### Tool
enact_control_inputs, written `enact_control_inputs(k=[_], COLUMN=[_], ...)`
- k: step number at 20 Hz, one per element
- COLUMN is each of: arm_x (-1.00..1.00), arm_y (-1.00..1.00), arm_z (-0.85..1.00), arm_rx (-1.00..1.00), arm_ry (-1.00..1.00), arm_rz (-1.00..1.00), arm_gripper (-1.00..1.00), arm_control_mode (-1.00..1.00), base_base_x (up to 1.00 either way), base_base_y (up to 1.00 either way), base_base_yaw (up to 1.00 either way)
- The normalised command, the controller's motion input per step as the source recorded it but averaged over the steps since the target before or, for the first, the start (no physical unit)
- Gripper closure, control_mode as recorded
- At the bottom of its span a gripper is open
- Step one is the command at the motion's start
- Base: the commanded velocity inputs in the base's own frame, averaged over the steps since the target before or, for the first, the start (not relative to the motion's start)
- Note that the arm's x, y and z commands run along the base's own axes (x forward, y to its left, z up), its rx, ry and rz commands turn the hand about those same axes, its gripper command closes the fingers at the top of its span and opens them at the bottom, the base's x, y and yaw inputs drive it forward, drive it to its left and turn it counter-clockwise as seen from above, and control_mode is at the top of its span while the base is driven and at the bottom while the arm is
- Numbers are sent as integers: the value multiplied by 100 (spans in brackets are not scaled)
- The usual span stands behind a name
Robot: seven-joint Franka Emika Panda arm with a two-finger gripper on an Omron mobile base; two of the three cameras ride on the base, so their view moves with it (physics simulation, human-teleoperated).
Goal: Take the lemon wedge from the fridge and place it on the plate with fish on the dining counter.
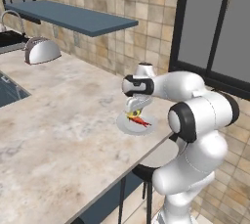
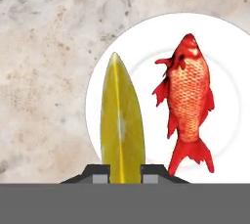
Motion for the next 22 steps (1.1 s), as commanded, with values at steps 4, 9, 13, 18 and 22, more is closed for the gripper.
enact_control_inputs(k=[4, 9, 13, 18, 22], arm_x=[4, 35, 37, 12, 0], arm_y=[13, 10, 0, 0, 0], arm_z=[-59, -38, -28, -22, -3], arm_rx=[0, 0, 0, 0, 0], arm_ry=[-4, -8, -8, -4, 0], arm_rz=[0, 0, 0, 0, 0], arm_gripper=[100, 100, 100, 100, -100], arm_control_mode=[-100, -100, -100, -100, -100], base_base_x=[0, 0, 0, 0, 0], base_base_y=[0, 0, 0, 0, 0], base_base_yaw=[0, 0, 0, 0, 0])
